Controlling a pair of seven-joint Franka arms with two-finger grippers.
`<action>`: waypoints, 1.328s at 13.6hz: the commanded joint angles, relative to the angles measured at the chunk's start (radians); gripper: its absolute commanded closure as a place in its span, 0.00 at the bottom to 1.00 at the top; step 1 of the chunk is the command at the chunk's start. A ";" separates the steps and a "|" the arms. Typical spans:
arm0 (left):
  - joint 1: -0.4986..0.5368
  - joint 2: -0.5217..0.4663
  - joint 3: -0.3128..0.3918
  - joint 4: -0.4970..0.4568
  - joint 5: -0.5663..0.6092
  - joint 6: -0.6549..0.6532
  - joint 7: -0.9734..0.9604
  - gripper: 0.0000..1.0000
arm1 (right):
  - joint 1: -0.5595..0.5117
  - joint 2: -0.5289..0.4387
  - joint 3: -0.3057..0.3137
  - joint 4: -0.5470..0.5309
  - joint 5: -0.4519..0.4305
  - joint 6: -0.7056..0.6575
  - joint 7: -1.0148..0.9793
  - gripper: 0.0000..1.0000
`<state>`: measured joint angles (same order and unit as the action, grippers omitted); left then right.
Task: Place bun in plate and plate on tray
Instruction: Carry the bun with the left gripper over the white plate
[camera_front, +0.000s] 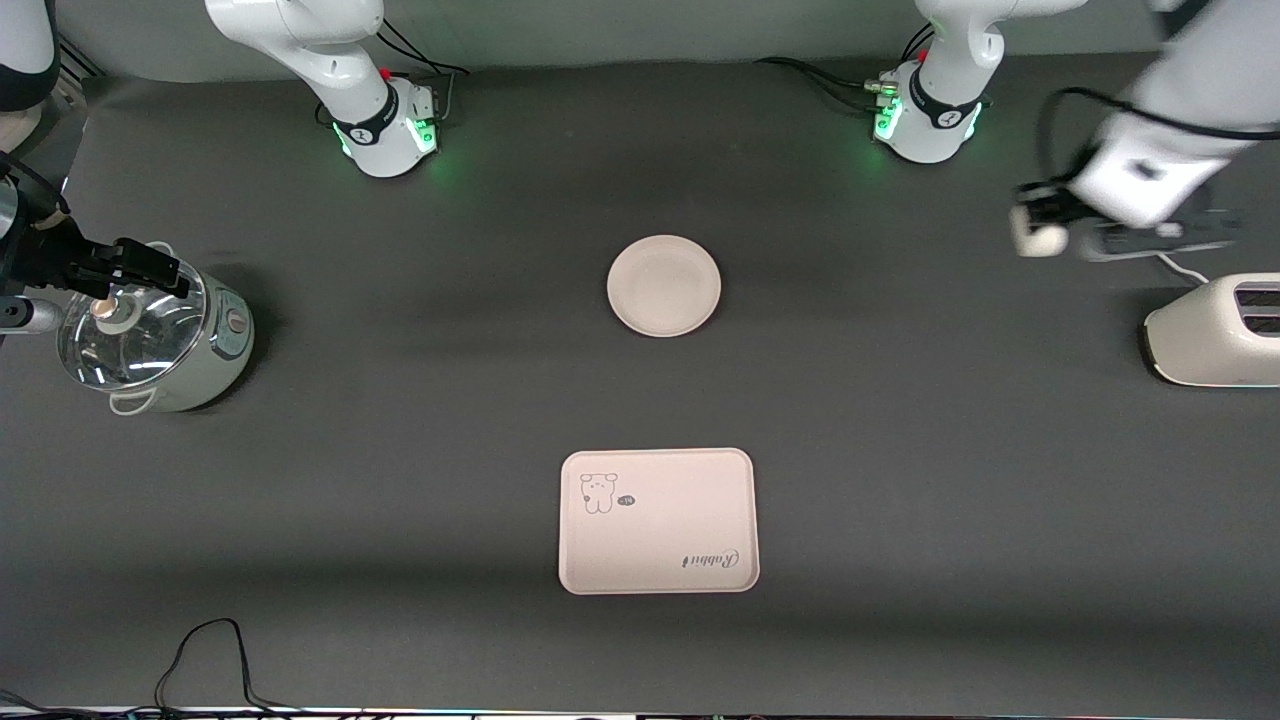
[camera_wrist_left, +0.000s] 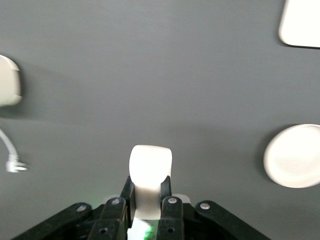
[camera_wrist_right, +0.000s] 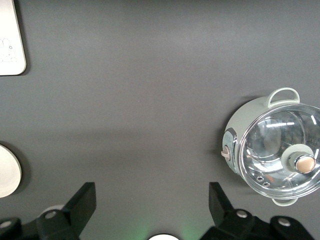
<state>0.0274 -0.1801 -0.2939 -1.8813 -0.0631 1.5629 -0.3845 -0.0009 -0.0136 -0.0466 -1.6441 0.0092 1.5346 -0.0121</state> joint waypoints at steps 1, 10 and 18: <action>-0.015 0.135 -0.161 0.117 -0.035 0.032 -0.248 0.76 | 0.007 0.001 0.001 0.012 -0.017 -0.014 0.012 0.00; -0.234 0.402 -0.344 0.134 0.026 0.296 -0.675 0.75 | 0.005 0.006 -0.001 0.009 -0.015 -0.014 0.011 0.00; -0.334 0.601 -0.343 0.002 0.214 0.584 -0.845 0.75 | 0.005 0.007 -0.001 0.007 -0.017 -0.013 0.012 0.00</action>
<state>-0.2775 0.3481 -0.6450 -1.8743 0.0710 2.0861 -1.1385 -0.0005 -0.0093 -0.0464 -1.6469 0.0091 1.5316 -0.0121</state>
